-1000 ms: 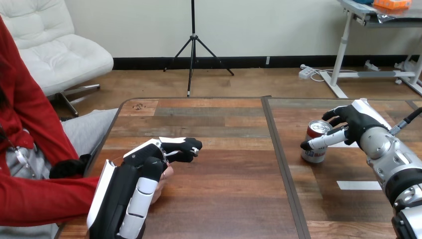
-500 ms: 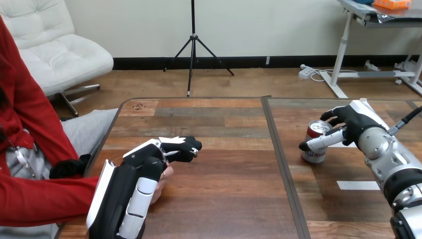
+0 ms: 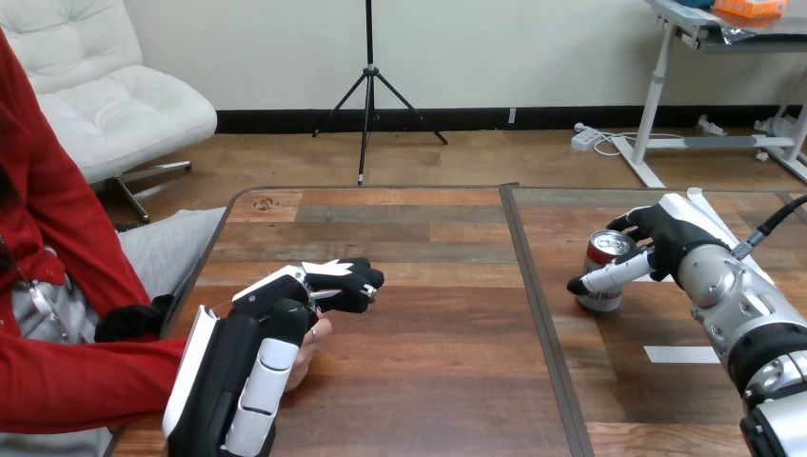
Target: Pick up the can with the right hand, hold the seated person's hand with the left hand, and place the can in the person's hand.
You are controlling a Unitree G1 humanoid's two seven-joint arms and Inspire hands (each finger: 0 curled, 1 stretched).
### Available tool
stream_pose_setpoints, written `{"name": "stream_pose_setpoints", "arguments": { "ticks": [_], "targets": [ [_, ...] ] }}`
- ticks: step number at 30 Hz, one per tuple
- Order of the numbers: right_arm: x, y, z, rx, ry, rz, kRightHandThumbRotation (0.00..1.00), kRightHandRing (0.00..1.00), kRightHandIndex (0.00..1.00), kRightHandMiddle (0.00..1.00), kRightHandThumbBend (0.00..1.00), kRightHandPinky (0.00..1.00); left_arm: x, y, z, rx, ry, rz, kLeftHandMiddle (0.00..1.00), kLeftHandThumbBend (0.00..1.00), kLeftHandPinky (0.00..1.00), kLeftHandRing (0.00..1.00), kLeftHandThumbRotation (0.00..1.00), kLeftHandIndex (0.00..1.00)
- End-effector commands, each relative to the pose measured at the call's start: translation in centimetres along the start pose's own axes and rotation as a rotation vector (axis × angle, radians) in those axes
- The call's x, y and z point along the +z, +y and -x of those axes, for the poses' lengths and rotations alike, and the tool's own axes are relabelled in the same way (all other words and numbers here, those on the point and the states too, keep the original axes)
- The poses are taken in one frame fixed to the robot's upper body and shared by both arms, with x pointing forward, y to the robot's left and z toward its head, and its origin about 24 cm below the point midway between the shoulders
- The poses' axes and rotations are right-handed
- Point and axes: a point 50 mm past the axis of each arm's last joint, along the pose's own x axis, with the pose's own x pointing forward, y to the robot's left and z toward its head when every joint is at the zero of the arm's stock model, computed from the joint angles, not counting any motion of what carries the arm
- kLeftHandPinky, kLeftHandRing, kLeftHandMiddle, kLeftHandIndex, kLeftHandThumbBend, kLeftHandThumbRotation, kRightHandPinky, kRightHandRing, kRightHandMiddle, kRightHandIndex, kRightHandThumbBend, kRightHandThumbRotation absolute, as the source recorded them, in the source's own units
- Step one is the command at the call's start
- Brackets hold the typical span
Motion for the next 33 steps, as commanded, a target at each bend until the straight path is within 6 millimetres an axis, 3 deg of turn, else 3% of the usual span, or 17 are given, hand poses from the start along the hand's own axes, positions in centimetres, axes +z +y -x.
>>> {"name": "stream_pose_setpoints", "arguments": {
  "ticks": [1,19,25,33],
  "targets": [
    [2.12,-0.87,-0.09,-0.028,-0.058,0.027,0.23,0.84,0.79,0.84,0.98,0.74,0.86,-0.14,-0.82,0.02,-0.077,0.005,0.66,0.59,0.62,0.76,0.99,0.54],
    [1.95,-0.45,-0.11,-0.013,-0.043,0.026,0.17,0.84,0.76,0.84,0.92,0.71,1.04,-0.09,-0.82,0.024,-0.099,-0.004,0.65,0.58,0.56,0.73,1.0,0.54],
    [1.9,-0.3,-0.1,-0.015,-0.046,0.019,0.14,0.73,0.74,0.77,0.9,0.59,1.08,-0.05,-0.79,0.032,-0.109,-0.006,0.65,0.58,0.55,0.72,1.0,0.54],
    [1.9,-0.15,-0.09,-0.022,-0.059,0.026,0.09,0.68,0.69,0.72,0.87,0.57,1.1,-0.07,-0.77,0.046,-0.121,0.007,0.64,0.55,0.53,0.69,0.99,0.53]
  ]
}}
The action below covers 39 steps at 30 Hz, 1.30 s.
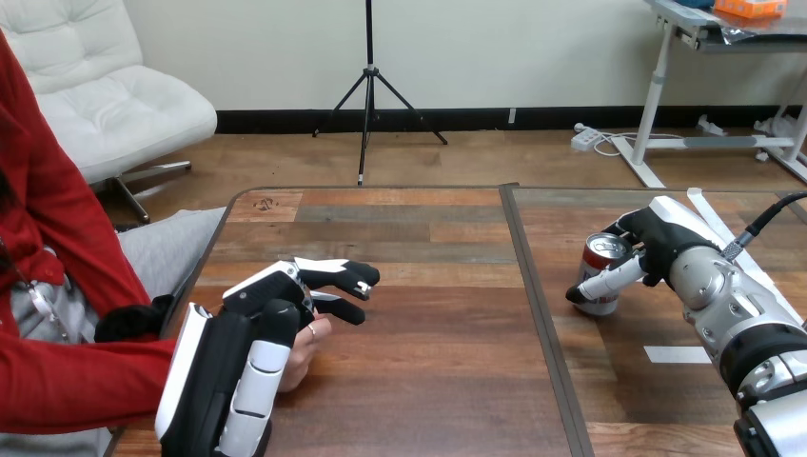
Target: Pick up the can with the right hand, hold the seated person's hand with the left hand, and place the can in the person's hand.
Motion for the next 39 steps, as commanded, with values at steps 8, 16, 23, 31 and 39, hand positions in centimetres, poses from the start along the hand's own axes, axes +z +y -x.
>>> {"name": "stream_pose_setpoints", "arguments": {
  "ticks": [8,16,23,31,39],
  "targets": [
    [1.51,-0.51,-0.06,-0.04,-0.058,-0.006,0.04,0.63,0.65,0.67,0.85,0.55,0.62,-0.06,-0.76,0.037,-0.074,0.004,0.64,0.54,0.52,0.67,0.99,0.52],
    [1.64,-0.41,-0.06,-0.051,-0.062,-0.013,0.01,0.61,0.61,0.64,0.83,0.53,0.64,0.04,-0.77,0.045,-0.076,0.003,0.63,0.54,0.48,0.64,0.98,0.52],
    [1.66,-0.36,-0.04,-0.065,-0.07,-0.017,0.0,0.57,0.57,0.61,0.8,0.5,0.65,0.16,-0.78,0.055,-0.078,0.0,0.63,0.55,0.46,0.63,0.97,0.51],
    [1.7,-0.41,-0.03,-0.078,-0.078,-0.027,0.0,0.57,0.52,0.6,0.77,0.48,0.71,0.27,-0.84,0.066,-0.078,-0.002,0.62,0.56,0.45,0.62,0.96,0.5],
    [1.7,-0.45,-0.01,-0.09,-0.085,-0.029,0.0,0.53,0.49,0.57,0.74,0.45,0.72,0.36,-0.86,0.072,-0.074,-0.005,0.61,0.57,0.44,0.61,0.95,0.5]
  ]
}}
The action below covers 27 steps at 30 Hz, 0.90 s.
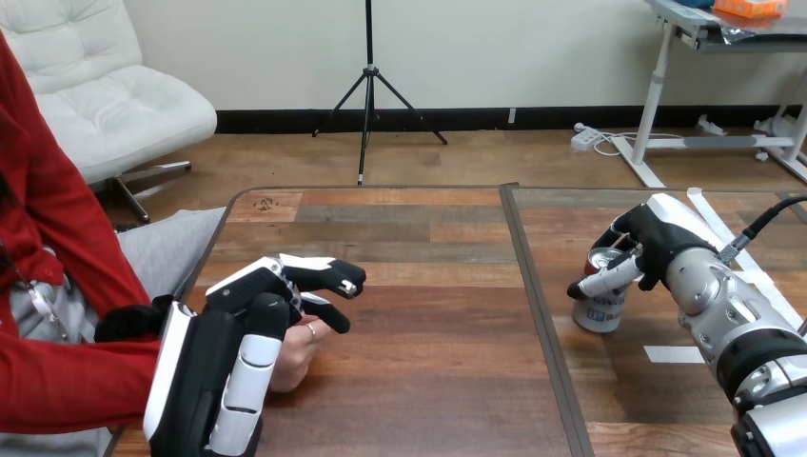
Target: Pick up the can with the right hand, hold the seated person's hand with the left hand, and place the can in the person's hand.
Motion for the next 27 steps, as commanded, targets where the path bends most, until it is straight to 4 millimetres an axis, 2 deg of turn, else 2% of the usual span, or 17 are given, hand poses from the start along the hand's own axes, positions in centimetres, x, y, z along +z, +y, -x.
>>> {"name": "stream_pose_setpoints", "arguments": {
  "ticks": [1,12,27],
  "targets": [
    [1.58,-0.76,-0.11,-0.048,-0.061,-0.026,0.0,0.53,0.49,0.57,0.74,0.44,0.57,0.04,-0.9,0.028,-0.06,0.004,0.61,0.57,0.44,0.61,0.95,0.5],
    [1.63,-0.82,-0.11,-0.046,-0.068,-0.034,0.0,0.44,0.5,0.5,0.72,0.37,0.54,0.06,-0.93,0.028,-0.058,0.002,0.61,0.58,0.44,0.61,0.95,0.5],
    [1.63,-0.97,-0.08,-0.051,-0.085,-0.056,0.0,0.4,0.49,0.47,0.72,0.34,0.51,0.08,-1.01,0.029,-0.055,0.004,0.61,0.57,0.44,0.61,0.93,0.5]
  ]
}}
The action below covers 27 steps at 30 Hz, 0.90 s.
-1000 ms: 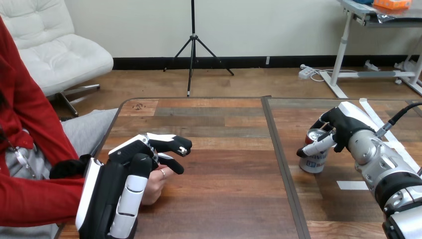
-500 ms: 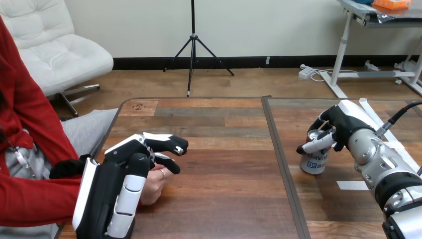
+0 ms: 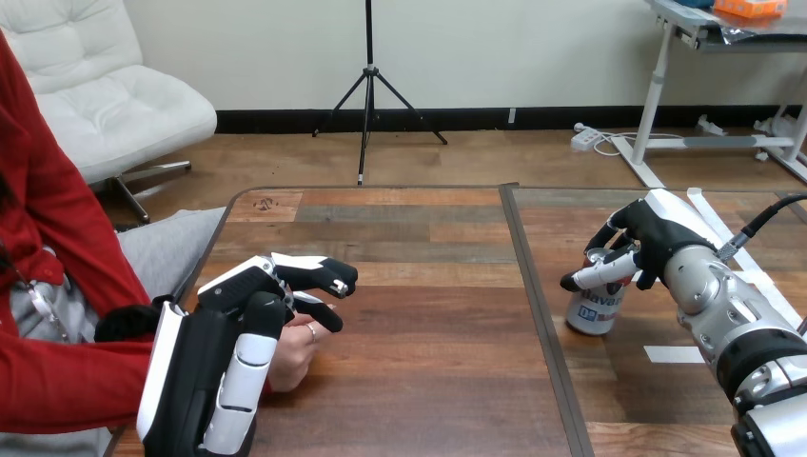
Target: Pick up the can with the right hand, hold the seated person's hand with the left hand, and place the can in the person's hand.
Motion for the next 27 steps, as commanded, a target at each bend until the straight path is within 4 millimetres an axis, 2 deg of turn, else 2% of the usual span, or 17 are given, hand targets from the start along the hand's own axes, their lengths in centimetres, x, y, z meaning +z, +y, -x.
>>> {"name": "stream_pose_setpoints", "arguments": {
  "ticks": [1,19,27],
  "targets": [
    [1.4,-0.92,-0.12,-0.048,-0.06,-0.034,0.0,0.4,0.49,0.47,0.72,0.34,0.51,-0.2,-1.03,0.018,-0.054,0.011,0.61,0.57,0.44,0.61,0.93,0.5],
    [1.35,-1.13,-0.14,-0.037,-0.055,0.018,0.0,0.43,0.5,0.49,0.73,0.37,0.39,-0.21,-1.17,0.014,-0.048,0.032,0.61,0.57,0.44,0.62,0.93,0.5],
    [1.31,-1.18,-0.16,-0.021,-0.045,0.035,0.0,0.52,0.51,0.56,0.8,0.44,0.38,-0.19,-1.26,0.013,-0.05,0.029,0.61,0.58,0.44,0.62,0.92,0.5]
  ]
}}
